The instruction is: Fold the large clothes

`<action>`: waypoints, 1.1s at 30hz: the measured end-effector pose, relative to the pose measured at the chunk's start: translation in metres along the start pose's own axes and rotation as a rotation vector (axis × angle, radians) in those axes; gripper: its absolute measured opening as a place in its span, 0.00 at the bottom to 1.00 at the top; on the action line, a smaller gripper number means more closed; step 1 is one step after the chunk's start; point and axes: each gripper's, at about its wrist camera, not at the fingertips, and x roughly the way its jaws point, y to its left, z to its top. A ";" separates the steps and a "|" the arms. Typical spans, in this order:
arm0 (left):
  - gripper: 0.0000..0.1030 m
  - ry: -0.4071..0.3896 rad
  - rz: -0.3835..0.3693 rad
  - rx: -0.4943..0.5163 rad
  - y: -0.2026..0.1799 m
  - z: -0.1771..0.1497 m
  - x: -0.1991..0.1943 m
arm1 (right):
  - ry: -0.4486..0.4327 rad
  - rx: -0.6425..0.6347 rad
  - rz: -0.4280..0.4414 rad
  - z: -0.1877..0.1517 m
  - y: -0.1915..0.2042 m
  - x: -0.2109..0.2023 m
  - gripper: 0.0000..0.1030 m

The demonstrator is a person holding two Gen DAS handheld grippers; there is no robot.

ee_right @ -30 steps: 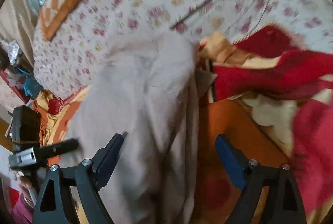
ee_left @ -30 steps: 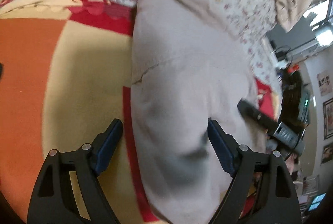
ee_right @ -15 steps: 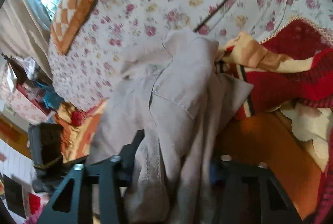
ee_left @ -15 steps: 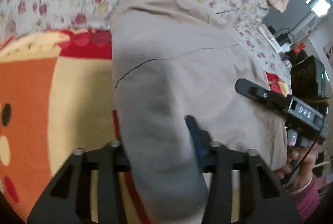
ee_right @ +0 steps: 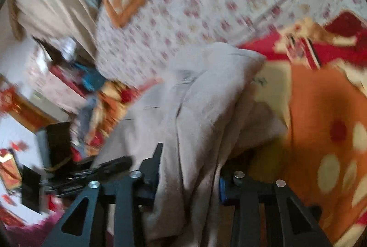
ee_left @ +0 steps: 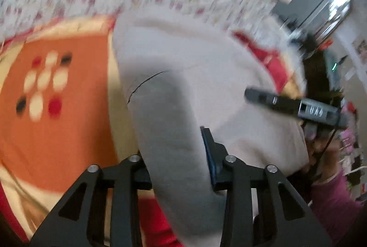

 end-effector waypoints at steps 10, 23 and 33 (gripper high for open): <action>0.67 -0.177 0.194 0.002 -0.005 0.009 -0.032 | -0.114 -0.236 -0.258 -0.009 0.059 -0.051 0.52; 0.68 -0.117 0.301 -0.019 -0.001 0.013 0.027 | 0.011 -0.181 -0.361 0.008 0.008 0.035 0.47; 0.68 -0.141 0.340 0.005 -0.009 0.006 0.026 | -0.015 -0.350 -0.343 -0.053 0.063 -0.026 0.46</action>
